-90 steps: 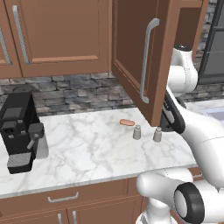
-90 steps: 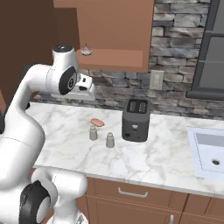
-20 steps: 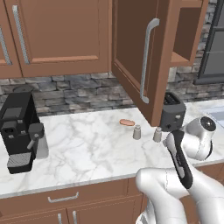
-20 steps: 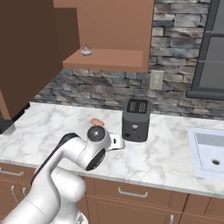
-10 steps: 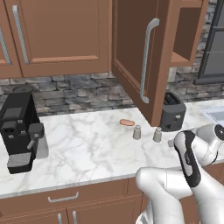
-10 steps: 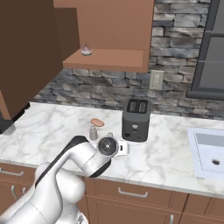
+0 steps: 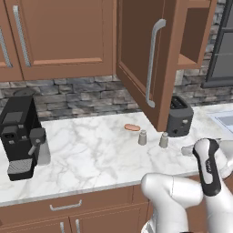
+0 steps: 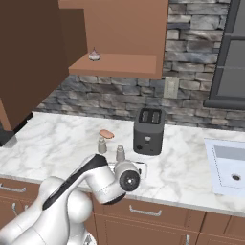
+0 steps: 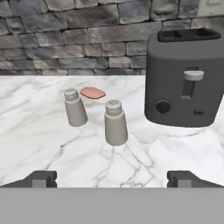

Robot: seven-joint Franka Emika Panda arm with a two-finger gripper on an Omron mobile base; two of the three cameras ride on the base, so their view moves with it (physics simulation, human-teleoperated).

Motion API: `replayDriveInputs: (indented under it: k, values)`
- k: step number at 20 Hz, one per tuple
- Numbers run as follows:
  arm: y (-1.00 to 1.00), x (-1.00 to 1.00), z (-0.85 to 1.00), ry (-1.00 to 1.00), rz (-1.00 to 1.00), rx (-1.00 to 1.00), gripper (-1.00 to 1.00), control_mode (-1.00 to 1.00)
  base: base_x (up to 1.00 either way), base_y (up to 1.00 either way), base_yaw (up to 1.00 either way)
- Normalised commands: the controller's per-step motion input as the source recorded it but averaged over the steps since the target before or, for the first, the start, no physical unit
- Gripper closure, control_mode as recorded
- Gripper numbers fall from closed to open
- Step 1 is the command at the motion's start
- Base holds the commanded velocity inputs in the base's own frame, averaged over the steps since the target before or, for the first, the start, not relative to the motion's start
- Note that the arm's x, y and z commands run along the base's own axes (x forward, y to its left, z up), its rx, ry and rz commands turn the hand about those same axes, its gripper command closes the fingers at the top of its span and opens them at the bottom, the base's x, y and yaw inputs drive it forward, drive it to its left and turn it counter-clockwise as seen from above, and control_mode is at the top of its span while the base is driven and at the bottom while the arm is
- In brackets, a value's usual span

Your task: Pick the shaker and shaker from the counter and place them in the cabinet.

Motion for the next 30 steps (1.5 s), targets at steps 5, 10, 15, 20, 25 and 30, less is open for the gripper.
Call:
replayDriveInputs:
  k: [5, 10, 15, 20, 25, 30]
  values:
    - [-0.07, -0.12, 0.0, -0.16, 0.03, 0.04, -1.0, -1.0, 0.0, 0.0, 0.0]
    - [0.0, 0.0, 0.0, -0.02, 0.0, 0.0, -1.0, -1.0, 0.0, 0.0, 0.0]
    - [0.03, 0.0, 0.0, -0.08, 0.01, 0.0, -1.0, -1.0, 0.0, 0.0, 0.0]
    - [0.1, 0.09, 0.01, -0.04, 0.01, 0.0, -1.0, -1.0, 0.0, 0.0, 0.0]
    - [0.19, 0.2, 0.02, -0.01, 0.0, 0.0, -1.0, -1.0, 0.0, 0.0, 0.0]
    - [0.27, 0.33, 0.02, 0.02, 0.0, 0.0, -1.0, -1.0, 0.0, 0.0, 0.0]
